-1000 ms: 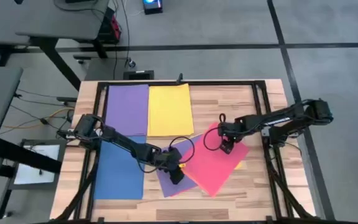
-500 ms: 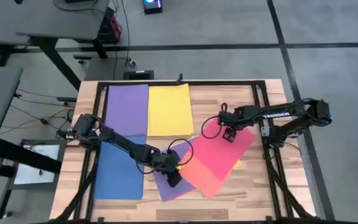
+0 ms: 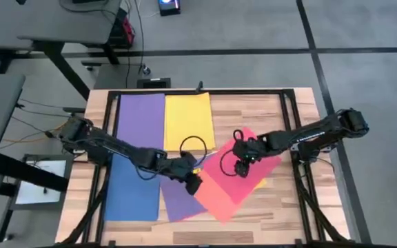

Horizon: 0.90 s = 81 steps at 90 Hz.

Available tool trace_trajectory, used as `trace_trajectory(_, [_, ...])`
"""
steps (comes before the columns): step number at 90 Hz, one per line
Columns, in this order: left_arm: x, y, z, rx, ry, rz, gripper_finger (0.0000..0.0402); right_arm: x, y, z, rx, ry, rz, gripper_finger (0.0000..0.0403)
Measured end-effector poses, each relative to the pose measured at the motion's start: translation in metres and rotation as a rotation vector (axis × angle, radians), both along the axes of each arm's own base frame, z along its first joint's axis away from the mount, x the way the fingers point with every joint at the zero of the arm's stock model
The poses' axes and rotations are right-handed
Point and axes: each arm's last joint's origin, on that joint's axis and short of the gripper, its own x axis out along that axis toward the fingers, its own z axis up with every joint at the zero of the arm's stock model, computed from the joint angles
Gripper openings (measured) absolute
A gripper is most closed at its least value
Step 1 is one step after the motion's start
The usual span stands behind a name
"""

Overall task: Organize paper
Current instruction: Move the red paper to the top right of the table

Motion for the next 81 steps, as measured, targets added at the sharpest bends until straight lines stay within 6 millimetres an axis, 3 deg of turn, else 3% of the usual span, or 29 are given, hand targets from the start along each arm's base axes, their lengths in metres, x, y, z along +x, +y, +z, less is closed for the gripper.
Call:
trace_trajectory(7, [0.011, 0.0, -0.026, -0.039, 0.012, -0.009, 0.0091, 0.001, -0.002, -0.003, -0.006, 0.014, 0.0, 0.0218])
trace_trajectory(15, [0.026, -0.005, -0.037, -0.066, 0.012, -0.027, 0.0091, 0.001, -0.005, -0.01, -0.017, 0.05, 0.006, 0.0218])
trace_trajectory(26, [0.032, -0.016, -0.067, -0.079, 0.147, -0.081, 0.009, 0.001, -0.007, -0.022, -0.044, 0.112, 0.051, 0.0218])
trace_trajectory(32, [0.033, -0.024, -0.072, -0.117, 0.221, -0.126, 0.009, 0.002, -0.007, -0.03, -0.066, 0.154, 0.104, 0.0218])
trace_trajectory(53, [0.015, -0.052, -0.074, -0.145, 0.351, -0.191, 0.009, -0.002, -0.009, -0.06, -0.147, 0.278, 0.366, 0.0218])
trace_trajectory(81, [0.012, -0.055, -0.071, -0.152, 0.356, -0.208, 0.009, -0.005, -0.046, -0.061, -0.342, 0.326, 0.884, 0.0218])
